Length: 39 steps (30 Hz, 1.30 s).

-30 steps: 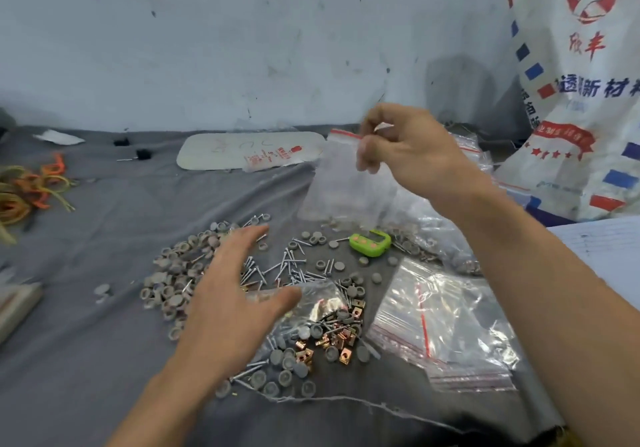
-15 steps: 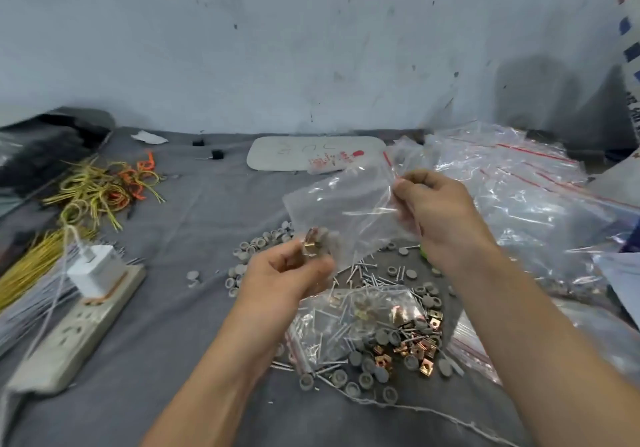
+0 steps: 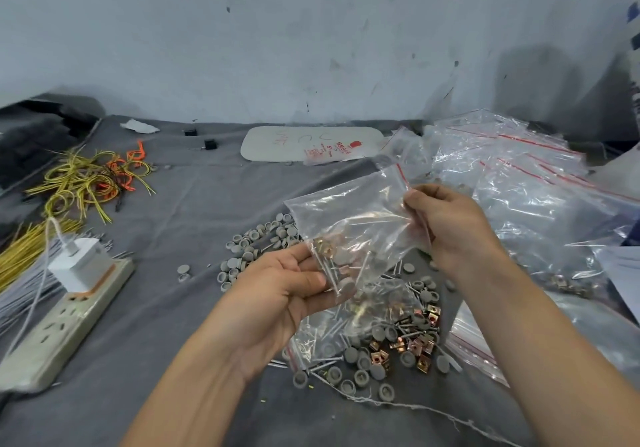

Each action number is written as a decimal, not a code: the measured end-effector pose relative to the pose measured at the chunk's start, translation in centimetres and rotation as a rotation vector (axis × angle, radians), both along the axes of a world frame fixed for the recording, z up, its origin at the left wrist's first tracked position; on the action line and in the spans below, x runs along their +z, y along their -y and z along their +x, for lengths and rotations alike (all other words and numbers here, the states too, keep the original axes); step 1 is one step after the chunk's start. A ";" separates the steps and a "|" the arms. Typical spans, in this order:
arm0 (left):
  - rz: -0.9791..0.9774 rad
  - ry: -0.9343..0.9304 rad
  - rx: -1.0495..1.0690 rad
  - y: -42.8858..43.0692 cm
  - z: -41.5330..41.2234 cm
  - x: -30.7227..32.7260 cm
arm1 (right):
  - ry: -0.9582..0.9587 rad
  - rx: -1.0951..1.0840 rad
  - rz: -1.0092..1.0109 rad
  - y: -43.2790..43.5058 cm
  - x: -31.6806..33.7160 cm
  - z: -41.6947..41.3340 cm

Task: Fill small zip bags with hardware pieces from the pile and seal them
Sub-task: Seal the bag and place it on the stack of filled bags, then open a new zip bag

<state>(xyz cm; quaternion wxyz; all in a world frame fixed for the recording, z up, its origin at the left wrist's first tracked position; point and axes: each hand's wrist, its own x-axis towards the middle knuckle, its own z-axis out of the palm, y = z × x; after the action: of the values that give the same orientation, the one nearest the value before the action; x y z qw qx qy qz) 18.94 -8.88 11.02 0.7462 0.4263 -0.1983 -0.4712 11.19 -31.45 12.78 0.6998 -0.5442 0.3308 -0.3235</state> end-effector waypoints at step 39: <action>1.214 1.343 0.235 0.0 0.9 -3.1 | -1.048 0.075 -0.958 9.2 -4.3 -6.5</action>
<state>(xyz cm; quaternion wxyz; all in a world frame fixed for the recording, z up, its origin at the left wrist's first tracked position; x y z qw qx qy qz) 19.84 -8.88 7.91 0.1647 0.9479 -0.2642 -0.0683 4.70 -40.61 8.46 0.1432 -0.8870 0.4262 -0.1048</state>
